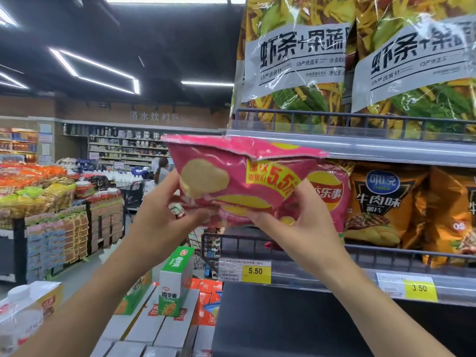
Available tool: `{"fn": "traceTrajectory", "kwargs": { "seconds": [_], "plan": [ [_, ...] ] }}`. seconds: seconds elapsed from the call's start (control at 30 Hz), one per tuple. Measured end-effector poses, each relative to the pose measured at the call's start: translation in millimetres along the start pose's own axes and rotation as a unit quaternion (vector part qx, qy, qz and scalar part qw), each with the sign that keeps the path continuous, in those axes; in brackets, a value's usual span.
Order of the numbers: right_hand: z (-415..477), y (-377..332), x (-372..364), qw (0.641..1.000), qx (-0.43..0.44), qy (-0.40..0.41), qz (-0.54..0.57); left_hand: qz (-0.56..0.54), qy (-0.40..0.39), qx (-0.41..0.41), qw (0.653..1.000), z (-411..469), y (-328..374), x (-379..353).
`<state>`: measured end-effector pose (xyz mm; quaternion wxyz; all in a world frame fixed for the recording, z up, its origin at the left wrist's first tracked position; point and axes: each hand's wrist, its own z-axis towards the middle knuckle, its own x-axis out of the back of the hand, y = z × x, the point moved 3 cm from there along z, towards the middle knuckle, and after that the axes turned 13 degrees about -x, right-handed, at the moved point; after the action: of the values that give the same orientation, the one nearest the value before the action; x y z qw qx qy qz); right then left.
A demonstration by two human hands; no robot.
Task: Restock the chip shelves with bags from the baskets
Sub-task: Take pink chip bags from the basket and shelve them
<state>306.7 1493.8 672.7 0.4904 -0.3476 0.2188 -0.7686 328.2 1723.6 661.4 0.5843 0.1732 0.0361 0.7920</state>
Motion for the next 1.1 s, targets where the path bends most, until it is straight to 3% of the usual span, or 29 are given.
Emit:
{"fn": "traceTrajectory", "kwargs": {
  "seconds": [0.23, 0.37, 0.5, 0.6, 0.83, 0.93, 1.1],
  "plan": [
    [9, 27, -10, 0.992, -0.033, 0.048, -0.108, -0.071, -0.040, 0.072, 0.994, -5, -35, -20],
    [14, 35, -15, 0.983, -0.039, 0.037, -0.178, -0.122, -0.042, 0.115, 0.985, -5, -43, -28],
    [9, 37, -17, 0.985, -0.052, 0.057, -0.154, -0.110, -0.038, 0.151, 0.982, 6, -56, -31],
    [6, 32, -19, 0.986, -0.011, 0.095, -0.138, -0.073, -0.057, 0.153, 0.984, 19, -64, -33],
    [20, 40, -26, 0.954, 0.020, 0.093, -0.285, -0.030, -0.112, 0.181, 0.977, 44, -86, -40],
    [26, 40, -29, 0.944, 0.008, 0.085, -0.319, -0.036, -0.086, 0.182, 0.979, 46, -91, -41],
    [32, 41, -32, 0.932, -0.020, 0.087, -0.351, -0.122, -0.011, 0.101, 0.987, 29, -98, -43]
  ]
}}
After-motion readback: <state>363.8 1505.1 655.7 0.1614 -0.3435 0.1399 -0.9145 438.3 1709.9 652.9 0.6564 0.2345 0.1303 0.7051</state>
